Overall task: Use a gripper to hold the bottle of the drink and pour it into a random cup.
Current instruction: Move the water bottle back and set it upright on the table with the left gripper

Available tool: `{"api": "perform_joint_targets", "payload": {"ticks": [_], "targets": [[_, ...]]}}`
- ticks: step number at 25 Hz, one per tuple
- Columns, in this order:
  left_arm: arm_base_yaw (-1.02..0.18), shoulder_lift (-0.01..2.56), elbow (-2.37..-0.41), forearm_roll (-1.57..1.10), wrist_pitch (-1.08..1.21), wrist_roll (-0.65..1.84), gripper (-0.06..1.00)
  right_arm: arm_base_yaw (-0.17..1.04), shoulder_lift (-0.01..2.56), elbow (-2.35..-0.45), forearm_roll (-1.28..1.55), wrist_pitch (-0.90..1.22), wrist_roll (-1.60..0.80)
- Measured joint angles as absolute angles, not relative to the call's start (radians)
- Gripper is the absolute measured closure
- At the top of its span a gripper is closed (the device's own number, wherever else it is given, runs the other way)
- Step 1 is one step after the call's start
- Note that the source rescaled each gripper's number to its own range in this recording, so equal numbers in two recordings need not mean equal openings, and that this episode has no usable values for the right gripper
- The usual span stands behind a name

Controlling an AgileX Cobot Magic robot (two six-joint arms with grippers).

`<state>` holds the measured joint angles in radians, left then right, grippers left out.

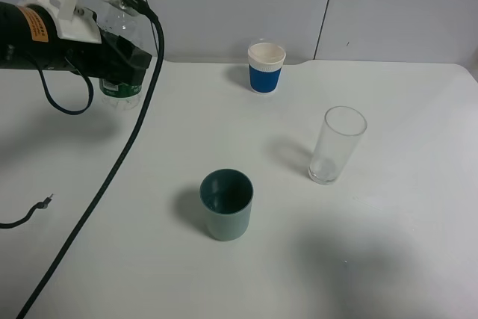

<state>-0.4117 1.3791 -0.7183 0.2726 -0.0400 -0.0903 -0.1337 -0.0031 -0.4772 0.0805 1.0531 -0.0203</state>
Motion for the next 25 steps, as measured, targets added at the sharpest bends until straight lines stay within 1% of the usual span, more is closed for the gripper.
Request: {"api": "perform_joint_targets", "payload": {"ticks": [5, 10, 23, 25], "targets": [[-0.412, 1.379, -0.718, 0.259, 0.055, -0.100, 0.94, -0.134, -0.003, -0.477, 0.081, 1.053, -0.020], [-0.412, 1.397, -0.716, 0.256, 0.051, -0.104, 0.94, -0.134, -0.003, -0.477, 0.081, 1.053, -0.020], [-0.412, 1.521, -0.584, 0.240, -0.305, -0.120, 0.94, -0.134, -0.003, -0.477, 0.081, 1.053, -0.020], [-0.412, 1.534, -0.556, 0.244, -0.389, -0.123, 0.94, -0.134, -0.003, -0.477, 0.081, 1.053, -0.020]]}}
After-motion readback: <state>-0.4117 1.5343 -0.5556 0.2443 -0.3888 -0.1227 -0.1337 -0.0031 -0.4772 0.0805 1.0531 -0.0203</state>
